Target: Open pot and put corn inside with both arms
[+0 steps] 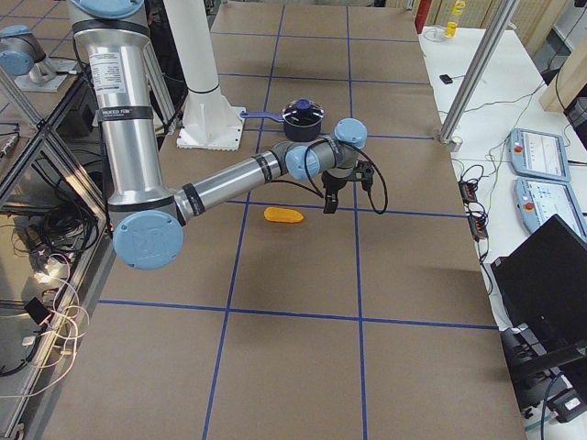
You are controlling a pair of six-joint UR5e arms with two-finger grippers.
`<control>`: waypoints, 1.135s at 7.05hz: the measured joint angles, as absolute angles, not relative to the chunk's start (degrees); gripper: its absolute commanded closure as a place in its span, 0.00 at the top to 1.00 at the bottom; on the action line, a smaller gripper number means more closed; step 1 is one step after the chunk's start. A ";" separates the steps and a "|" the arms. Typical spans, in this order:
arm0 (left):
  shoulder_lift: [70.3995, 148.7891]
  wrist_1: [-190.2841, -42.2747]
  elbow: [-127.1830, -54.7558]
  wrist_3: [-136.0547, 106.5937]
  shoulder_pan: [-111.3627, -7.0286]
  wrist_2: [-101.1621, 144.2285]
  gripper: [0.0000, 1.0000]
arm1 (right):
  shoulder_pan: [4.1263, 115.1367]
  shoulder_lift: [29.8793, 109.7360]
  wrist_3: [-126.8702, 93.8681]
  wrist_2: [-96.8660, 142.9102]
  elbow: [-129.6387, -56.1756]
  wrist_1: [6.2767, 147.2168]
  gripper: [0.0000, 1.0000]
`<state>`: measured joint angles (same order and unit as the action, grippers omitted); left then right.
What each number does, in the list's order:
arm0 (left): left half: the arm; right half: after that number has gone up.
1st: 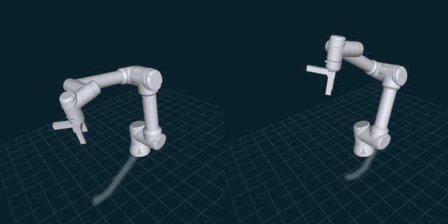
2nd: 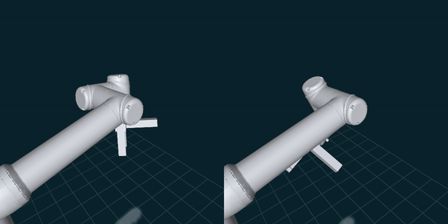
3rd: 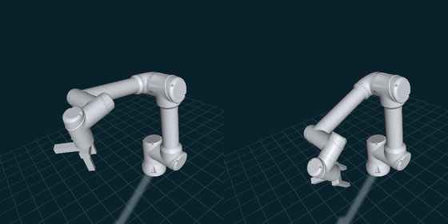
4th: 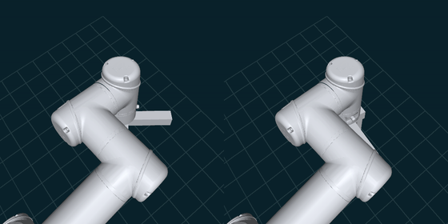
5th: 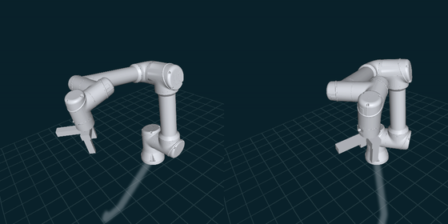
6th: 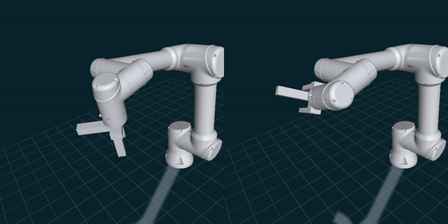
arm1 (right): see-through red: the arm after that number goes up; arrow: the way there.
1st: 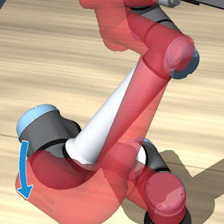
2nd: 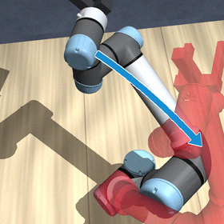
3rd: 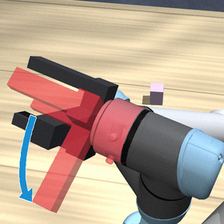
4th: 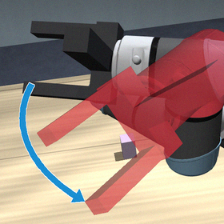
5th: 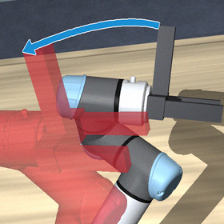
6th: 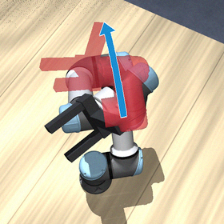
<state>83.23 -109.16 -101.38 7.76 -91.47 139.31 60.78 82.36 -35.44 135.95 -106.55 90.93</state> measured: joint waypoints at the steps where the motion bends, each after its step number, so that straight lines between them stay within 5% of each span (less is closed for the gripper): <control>1: 83.19 -109.16 -102.99 4.50 -90.89 139.31 0.99 | 58.39 81.96 -38.50 134.93 -106.75 90.36 0.99; 8: 86.63 -107.06 -116.75 -25.74 -79.01 139.65 0.99 | 50.38 81.47 -48.29 130.74 -106.24 88.64 0.99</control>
